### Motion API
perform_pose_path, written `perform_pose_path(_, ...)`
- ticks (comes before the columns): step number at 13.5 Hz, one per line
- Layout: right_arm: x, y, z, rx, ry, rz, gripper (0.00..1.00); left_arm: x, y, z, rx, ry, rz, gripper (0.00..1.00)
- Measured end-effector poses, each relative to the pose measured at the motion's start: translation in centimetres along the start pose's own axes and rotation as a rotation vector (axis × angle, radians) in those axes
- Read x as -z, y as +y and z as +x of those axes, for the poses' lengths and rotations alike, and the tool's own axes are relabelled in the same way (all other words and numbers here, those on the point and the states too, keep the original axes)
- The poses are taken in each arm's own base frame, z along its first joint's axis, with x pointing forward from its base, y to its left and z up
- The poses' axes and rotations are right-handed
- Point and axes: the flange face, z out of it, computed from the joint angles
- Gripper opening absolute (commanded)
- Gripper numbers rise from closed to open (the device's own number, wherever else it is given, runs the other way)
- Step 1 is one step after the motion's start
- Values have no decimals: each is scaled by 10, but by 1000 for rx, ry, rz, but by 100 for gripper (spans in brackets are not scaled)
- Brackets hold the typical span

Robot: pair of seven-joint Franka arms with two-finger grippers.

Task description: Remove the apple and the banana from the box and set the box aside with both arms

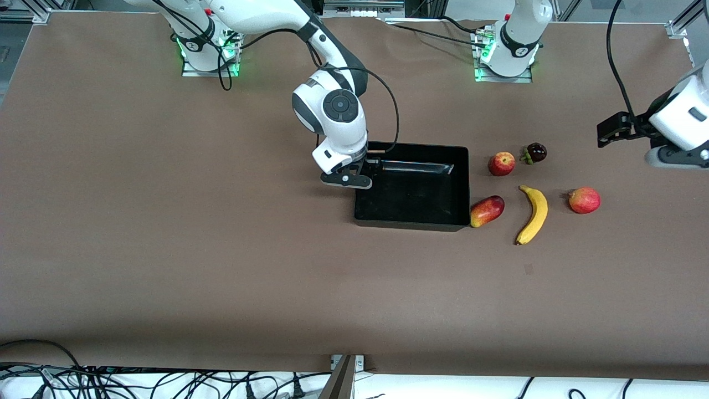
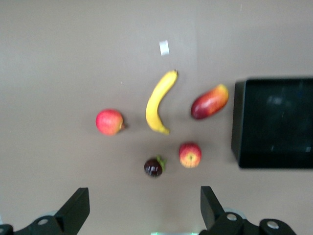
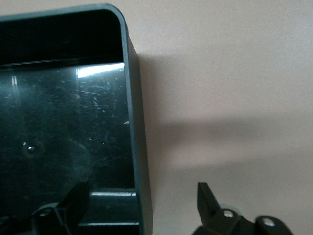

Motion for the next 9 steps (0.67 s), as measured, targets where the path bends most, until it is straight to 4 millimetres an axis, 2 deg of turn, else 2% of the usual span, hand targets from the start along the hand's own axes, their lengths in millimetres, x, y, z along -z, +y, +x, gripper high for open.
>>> perform_pose_path(2,-16,0,-5,10,-1,-24,36,-9,-4,-8,22,63,-6,100)
perform_pose_path(4,-29,2,-7,13,-10,-39,0,-14,0,-15,25,56,-6,100)
perform_pose_path(9,-30,3,-4,12,-7,-41,0,-17,8,-19,13,19,-4,100)
